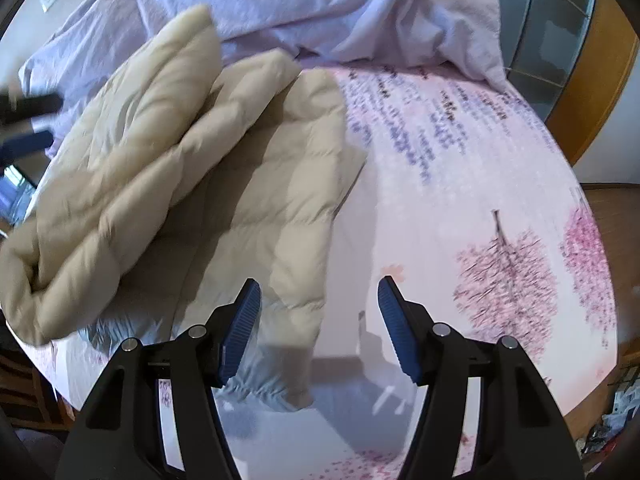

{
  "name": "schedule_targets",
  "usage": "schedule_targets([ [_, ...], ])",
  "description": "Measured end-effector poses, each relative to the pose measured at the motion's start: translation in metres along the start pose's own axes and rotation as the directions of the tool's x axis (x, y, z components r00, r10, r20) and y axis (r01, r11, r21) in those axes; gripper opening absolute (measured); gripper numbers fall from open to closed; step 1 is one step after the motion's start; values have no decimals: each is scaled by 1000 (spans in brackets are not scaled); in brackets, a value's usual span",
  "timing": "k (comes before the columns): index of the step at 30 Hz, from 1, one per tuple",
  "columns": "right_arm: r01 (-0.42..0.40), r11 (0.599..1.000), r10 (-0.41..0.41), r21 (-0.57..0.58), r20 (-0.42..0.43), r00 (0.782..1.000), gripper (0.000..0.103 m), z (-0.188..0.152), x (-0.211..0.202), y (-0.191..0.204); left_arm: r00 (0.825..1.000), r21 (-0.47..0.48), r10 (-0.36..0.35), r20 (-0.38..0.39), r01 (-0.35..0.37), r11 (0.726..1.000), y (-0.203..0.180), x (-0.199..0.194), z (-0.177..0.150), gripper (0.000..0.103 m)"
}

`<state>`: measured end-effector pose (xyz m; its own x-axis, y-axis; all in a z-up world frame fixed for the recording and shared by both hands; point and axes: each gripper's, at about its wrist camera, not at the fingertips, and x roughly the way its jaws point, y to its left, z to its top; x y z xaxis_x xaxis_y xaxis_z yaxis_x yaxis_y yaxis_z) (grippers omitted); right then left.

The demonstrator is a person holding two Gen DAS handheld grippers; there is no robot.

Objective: Fold large clothes
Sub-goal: 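Open the left gripper and withdraw both grippers from the folded jacket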

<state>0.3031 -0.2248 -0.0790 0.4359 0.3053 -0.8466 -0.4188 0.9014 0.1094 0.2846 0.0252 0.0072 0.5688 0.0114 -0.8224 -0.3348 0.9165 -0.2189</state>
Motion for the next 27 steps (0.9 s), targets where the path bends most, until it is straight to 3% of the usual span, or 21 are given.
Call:
schedule_targets([
  [3, 11, 1000, -11, 18, 18, 1000, 63, 8, -6, -6, 996, 5, 91, 9, -91, 996, 24, 2, -3, 59],
  [8, 15, 999, -17, 35, 40, 999, 63, 17, -13, -11, 991, -61, 128, -25, -130, 990, 56, 12, -11, 59],
  [13, 7, 999, -10, 36, 62, 998, 63, 24, -23, -7, 994, -105, 93, -60, -99, 990, 63, 25, -21, 59],
  [27, -54, 999, 54, 0, 106, 993, 63, 41, -42, 15, 993, -80, 27, -115, -37, 996, 25, 54, -39, 61],
])
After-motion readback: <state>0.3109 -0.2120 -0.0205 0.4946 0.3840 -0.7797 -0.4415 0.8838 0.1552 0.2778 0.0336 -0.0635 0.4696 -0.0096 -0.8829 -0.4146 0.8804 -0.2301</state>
